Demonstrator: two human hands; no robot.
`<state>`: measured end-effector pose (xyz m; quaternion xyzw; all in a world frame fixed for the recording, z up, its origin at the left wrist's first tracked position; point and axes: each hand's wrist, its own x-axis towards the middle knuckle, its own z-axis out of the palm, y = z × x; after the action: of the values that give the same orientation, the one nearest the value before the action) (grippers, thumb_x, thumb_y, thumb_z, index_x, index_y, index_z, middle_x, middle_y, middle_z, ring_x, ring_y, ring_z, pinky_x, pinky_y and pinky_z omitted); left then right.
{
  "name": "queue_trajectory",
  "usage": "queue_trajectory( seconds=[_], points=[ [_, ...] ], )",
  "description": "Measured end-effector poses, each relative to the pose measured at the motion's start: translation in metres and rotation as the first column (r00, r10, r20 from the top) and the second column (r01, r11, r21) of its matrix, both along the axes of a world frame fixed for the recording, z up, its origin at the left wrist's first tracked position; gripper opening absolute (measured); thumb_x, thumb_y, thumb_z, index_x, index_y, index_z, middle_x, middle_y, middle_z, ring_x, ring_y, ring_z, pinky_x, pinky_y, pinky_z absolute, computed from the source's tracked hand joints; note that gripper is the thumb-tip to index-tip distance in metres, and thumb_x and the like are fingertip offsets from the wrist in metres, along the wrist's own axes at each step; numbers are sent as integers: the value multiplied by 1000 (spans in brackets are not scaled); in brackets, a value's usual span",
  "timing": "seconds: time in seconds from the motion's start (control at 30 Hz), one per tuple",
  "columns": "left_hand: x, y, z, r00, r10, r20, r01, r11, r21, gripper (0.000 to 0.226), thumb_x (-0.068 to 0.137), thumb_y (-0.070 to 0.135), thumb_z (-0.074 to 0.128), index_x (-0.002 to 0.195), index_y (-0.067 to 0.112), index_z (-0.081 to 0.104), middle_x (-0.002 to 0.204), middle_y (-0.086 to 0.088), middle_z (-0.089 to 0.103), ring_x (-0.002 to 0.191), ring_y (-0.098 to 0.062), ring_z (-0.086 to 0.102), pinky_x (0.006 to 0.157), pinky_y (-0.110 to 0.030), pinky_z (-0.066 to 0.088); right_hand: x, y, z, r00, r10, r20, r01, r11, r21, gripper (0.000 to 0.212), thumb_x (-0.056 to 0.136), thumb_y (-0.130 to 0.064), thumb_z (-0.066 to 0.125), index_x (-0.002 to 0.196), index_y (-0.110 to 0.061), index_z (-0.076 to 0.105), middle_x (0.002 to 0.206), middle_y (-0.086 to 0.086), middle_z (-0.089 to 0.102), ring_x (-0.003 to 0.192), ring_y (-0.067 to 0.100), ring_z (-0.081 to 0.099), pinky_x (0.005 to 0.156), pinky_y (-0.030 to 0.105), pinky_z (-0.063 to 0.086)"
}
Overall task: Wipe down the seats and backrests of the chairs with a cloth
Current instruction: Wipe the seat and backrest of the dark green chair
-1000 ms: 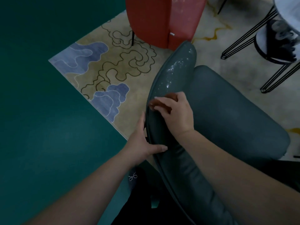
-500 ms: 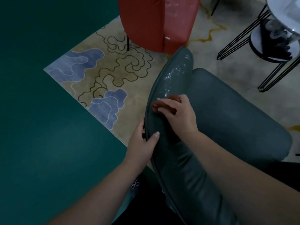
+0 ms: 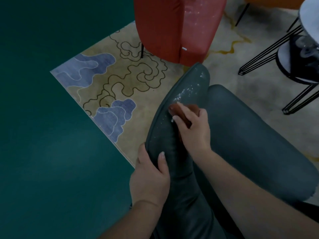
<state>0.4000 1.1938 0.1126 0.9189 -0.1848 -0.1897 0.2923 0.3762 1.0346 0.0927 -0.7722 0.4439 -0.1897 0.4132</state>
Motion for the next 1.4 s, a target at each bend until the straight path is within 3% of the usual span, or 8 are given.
queue_trajectory(
  seconds=[0.37,0.53,0.7,0.83,1.0,1.13,1.3,1.4],
  points=[
    [1,-3,0,1000,-15,13,14,998,69,70,82,63,19,141,25,22,126,-6,57,97,-28,62,69,-30,40,23,-12,4,991,122,-58,-133,961,-242,35,91,-44,59,125,-49,57,111,-12,37,98,5,45,91,19,43],
    [2,-5,1,1000,-11,10,11,999,46,70,82,62,22,141,25,25,128,-4,56,98,-28,62,73,-31,43,-8,5,12,907,411,-91,-419,855,-307,35,90,-48,55,124,-45,61,109,-8,43,91,4,49,78,20,51],
    [1,-5,1,1000,1,20,-2,999,32,70,83,62,24,141,24,26,128,-3,56,99,-26,61,76,-30,43,19,-11,21,948,291,-131,-317,905,-284,30,89,-40,64,119,-41,66,111,-3,43,96,12,49,86,33,52],
    [2,-6,2,999,-2,34,1,1000,24,66,83,57,30,140,23,30,124,-7,58,94,-33,61,70,-33,41,0,15,28,775,601,-195,-631,721,-288,31,87,-45,58,116,-39,68,104,3,47,90,23,54,72,40,54],
    [1,-3,1,998,-3,69,2,1000,12,68,84,65,23,137,24,31,116,-6,61,87,-34,62,65,-32,40,18,-19,36,840,459,-291,-536,786,-309,27,89,-37,63,115,-39,68,110,3,45,100,24,49,84,43,50],
    [1,-5,0,998,11,59,-11,1000,-4,60,84,56,32,134,25,33,112,-8,62,86,-36,62,63,-32,38,4,10,38,664,704,-251,-748,619,-240,28,87,-42,60,113,-42,69,104,2,44,96,22,50,79,41,51],
    [1,-3,-1,998,9,65,-8,1000,-13,61,85,59,29,135,23,33,113,-6,62,87,-32,62,69,-36,48,6,-17,24,922,362,-135,-386,879,-279,30,89,-34,62,119,-38,67,114,3,46,103,19,50,92,35,49],
    [1,-3,-1,998,1,69,0,1000,-14,64,84,58,30,137,22,33,115,-8,62,89,-35,62,69,-36,46,-11,14,14,894,442,-69,-439,839,-322,31,89,-34,62,120,-36,67,112,5,49,99,20,53,86,36,50]
  ],
)
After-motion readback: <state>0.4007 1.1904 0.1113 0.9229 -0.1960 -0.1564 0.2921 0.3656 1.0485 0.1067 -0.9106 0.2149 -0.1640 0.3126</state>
